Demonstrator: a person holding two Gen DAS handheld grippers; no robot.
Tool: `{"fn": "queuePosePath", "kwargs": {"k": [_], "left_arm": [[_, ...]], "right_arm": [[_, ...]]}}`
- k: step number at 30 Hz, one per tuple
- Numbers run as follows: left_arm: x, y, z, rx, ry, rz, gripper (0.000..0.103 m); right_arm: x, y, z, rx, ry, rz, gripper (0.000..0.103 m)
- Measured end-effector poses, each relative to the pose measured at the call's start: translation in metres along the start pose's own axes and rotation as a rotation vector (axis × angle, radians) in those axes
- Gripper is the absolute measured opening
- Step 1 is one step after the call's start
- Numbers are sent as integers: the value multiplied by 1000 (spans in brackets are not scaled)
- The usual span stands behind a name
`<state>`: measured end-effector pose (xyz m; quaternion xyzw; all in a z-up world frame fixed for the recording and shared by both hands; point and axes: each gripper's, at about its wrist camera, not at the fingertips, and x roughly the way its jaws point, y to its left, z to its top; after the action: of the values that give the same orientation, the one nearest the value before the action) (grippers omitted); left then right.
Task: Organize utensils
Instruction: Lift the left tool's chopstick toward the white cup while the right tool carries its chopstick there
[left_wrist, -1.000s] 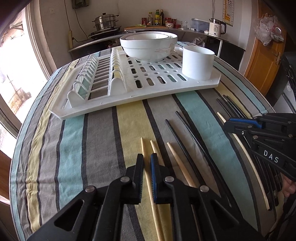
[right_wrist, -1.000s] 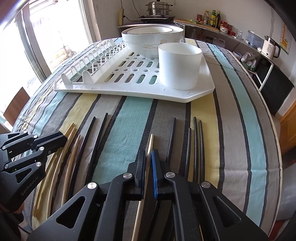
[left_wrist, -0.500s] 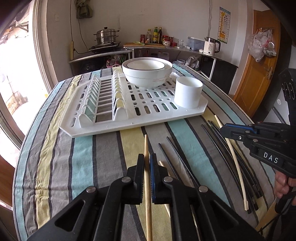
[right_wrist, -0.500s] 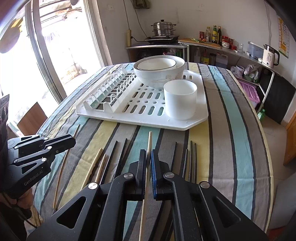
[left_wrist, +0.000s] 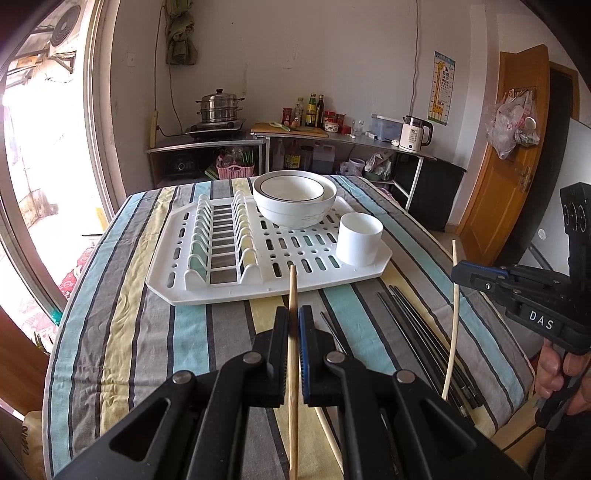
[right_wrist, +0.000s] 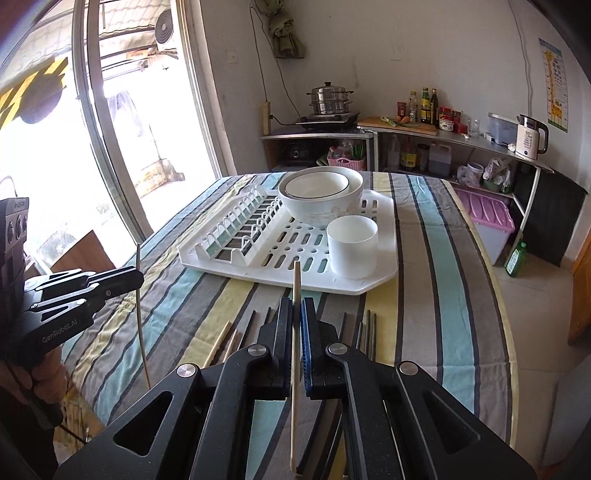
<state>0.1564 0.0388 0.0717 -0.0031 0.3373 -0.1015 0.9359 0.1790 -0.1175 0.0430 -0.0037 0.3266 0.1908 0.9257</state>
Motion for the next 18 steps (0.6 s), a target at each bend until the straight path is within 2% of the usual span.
{"fn": "queuePosePath", "kwargs": {"k": [9, 18], "left_arm": [[-19, -7, 9, 11, -46, -5, 6], [-9, -16, 44, 7, -76, -47, 6]], "right_arm": [[-23, -3, 5, 3, -68, 7, 4], [-22, -21, 38, 33, -143, 7, 4]]}}
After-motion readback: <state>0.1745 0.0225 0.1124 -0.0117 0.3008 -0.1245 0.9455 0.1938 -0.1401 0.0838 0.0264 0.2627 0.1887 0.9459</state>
